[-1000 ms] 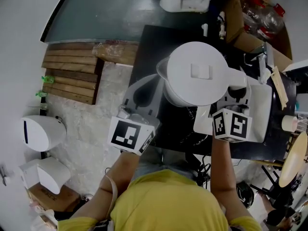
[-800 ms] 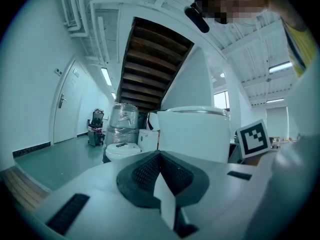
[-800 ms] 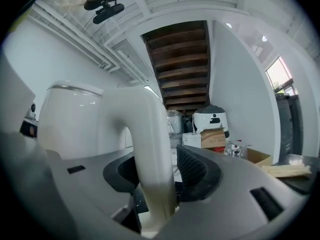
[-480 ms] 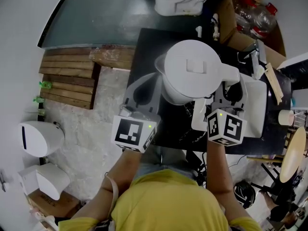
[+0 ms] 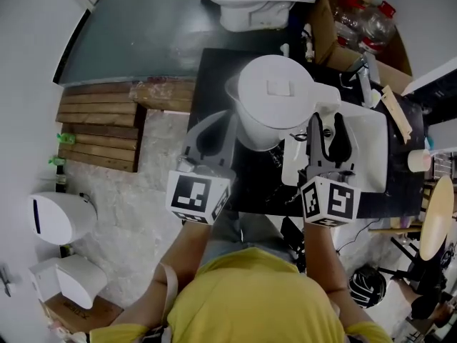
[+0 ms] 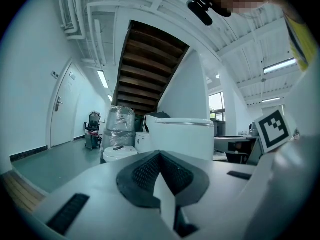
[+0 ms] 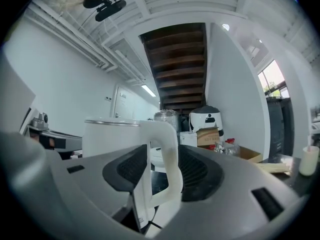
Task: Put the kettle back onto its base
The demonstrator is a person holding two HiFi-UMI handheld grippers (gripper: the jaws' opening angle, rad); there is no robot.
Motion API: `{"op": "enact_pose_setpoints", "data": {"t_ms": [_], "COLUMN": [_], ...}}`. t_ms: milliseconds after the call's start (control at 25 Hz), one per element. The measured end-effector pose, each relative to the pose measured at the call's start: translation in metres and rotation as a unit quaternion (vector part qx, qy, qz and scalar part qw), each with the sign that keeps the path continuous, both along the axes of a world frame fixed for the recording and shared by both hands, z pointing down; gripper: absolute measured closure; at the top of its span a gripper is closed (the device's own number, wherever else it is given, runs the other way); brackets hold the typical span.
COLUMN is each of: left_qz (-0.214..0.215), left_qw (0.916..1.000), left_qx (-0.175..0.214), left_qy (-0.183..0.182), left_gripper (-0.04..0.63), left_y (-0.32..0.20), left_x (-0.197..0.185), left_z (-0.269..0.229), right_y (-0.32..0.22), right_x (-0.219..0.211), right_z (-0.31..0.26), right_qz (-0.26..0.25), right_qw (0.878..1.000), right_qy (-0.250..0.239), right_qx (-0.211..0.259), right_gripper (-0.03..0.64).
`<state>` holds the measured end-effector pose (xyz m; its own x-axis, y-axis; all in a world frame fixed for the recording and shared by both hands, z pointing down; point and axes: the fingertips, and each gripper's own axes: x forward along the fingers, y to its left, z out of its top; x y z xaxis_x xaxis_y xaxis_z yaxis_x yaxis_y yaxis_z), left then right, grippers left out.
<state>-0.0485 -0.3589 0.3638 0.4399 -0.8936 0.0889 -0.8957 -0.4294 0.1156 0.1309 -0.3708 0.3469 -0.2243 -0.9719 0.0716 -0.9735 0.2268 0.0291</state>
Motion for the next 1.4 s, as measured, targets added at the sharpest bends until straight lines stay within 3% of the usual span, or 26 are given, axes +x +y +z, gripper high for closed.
{"op": "enact_pose_setpoints", "data": {"t_ms": [200, 440, 520, 1400], "left_qz": [0.005, 0.029, 0.038, 0.115], "left_qw": [0.9999, 0.9994, 0.9991, 0.9913], "left_qx": [0.011, 0.018, 0.020, 0.061], "left_qy": [-0.002, -0.003, -0.006, 0.018], "left_gripper": [0.594, 0.594, 0.594, 0.594], "left_y": [0.019, 0.048, 0.057, 0.159], "left_x": [0.000, 0.011, 0.014, 0.036], "left_z": [-0.014, -0.027, -0.031, -0.070], "right_y": [0.018, 0.048, 0.059, 0.175], "right_x": [-0.012, -0.030, -0.035, -0.076], "right_z": [-0.014, -0.028, -0.031, -0.050], "right_qz": [-0.024, -0.059, -0.068, -0.104], "right_qw": [1.000, 0.998, 0.997, 0.994], "right_qy": [-0.002, 0.003, 0.001, 0.003], "right_qx": [0.016, 0.023, 0.023, 0.030], "right_gripper": [0.436, 0.568, 0.584, 0.598]}}
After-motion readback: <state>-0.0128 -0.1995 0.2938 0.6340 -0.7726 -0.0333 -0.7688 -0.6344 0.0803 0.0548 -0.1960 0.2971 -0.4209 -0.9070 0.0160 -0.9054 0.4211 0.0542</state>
